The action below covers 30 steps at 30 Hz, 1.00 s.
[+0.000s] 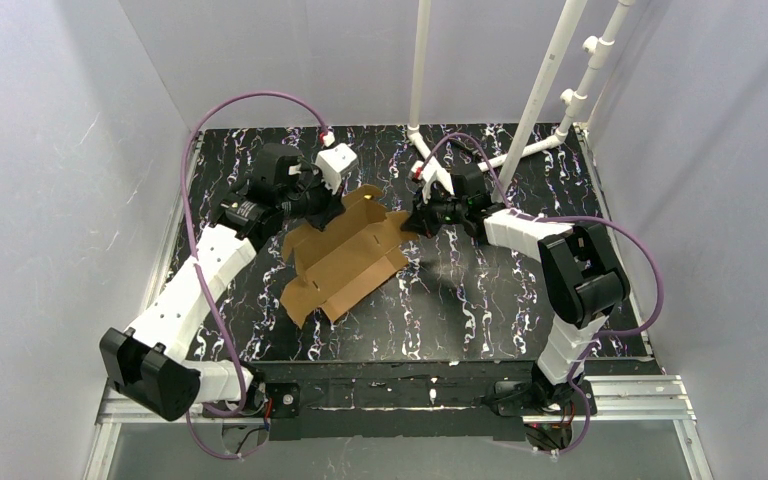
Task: Fold the paper box
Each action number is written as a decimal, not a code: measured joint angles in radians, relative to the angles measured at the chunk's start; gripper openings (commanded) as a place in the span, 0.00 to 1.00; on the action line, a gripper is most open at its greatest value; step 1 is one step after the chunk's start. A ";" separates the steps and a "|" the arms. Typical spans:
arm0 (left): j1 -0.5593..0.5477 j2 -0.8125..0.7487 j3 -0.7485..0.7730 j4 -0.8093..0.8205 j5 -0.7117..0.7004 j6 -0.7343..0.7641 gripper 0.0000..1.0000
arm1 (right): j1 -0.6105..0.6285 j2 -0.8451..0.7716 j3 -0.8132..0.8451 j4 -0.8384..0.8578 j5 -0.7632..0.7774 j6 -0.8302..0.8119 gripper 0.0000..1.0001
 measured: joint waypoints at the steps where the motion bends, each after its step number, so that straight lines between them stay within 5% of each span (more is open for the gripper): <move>1: -0.001 0.011 0.011 -0.002 0.005 0.003 0.00 | 0.000 0.000 -0.008 0.034 0.011 0.021 0.01; 15: -0.010 0.056 0.006 0.022 0.002 0.059 0.00 | 0.037 0.066 -0.040 0.351 0.175 0.096 0.01; 30: -0.011 0.053 -0.061 0.056 0.080 -0.101 0.00 | 0.039 0.051 -0.221 0.471 0.166 0.059 0.01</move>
